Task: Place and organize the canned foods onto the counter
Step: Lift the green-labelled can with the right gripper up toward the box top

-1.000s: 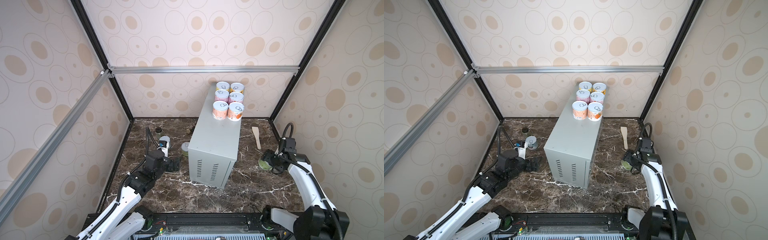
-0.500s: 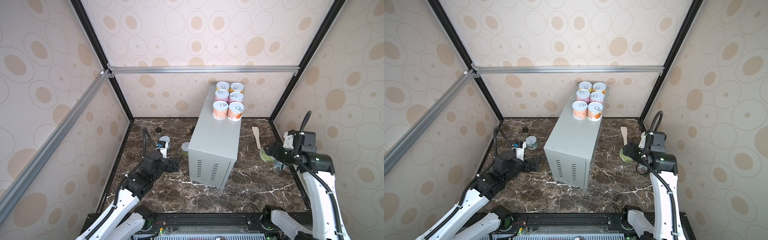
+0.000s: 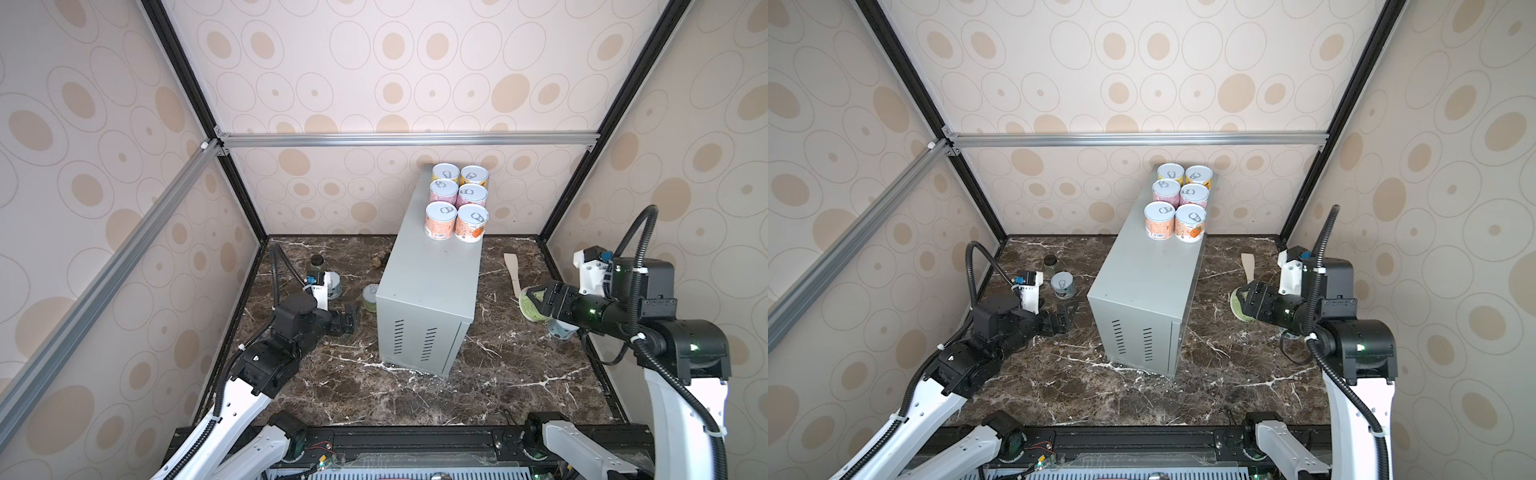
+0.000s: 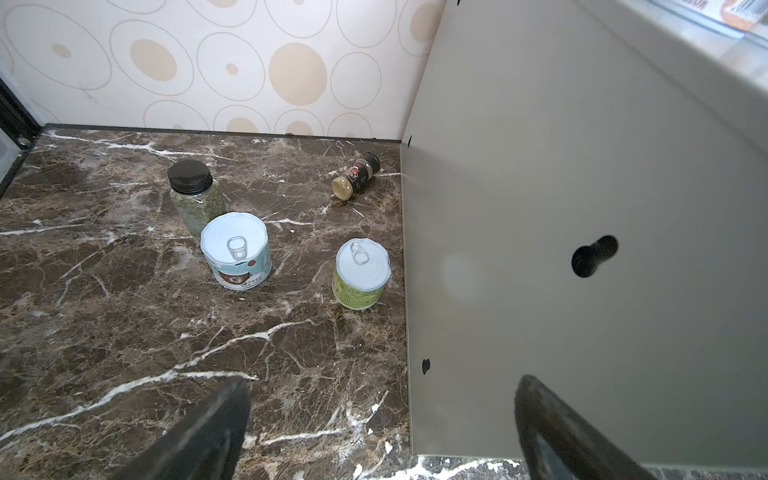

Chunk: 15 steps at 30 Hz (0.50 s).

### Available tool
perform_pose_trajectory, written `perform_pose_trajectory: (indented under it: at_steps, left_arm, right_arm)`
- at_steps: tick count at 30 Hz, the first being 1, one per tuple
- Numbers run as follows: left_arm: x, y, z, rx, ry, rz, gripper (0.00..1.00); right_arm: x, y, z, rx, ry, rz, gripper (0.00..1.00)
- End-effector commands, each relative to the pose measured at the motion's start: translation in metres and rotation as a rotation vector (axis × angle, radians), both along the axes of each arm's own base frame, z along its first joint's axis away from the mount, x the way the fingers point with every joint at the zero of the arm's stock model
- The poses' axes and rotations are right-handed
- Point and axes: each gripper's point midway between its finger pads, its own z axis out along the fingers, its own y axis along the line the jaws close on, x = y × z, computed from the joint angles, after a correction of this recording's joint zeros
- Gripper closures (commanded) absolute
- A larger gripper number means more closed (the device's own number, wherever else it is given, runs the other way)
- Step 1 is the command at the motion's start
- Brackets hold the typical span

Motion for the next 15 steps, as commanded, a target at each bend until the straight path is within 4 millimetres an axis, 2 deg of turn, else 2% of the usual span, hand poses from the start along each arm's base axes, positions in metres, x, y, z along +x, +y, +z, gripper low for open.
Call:
perform_pose_trajectory:
  at_steps: [1,9,15]
  left_arm:
    - [0.003,0.003,0.014,-0.006,-0.009,0.023,0.01]
    - [0.008,-0.003,0.018,-0.022,-0.002,0.012,0.01]
    - [0.012,-0.005,0.015,-0.007,0.007,0.008,0.01]
  right_arm:
    - [-0.011,0.006,0.020,-0.029,-0.040,0.051,0.49]
    - [-0.014,0.014,0.050,-0.082,-0.095,0.112,0.49]
    - [-0.008,0.026,0.058,-0.090,-0.092,0.168,0.50]
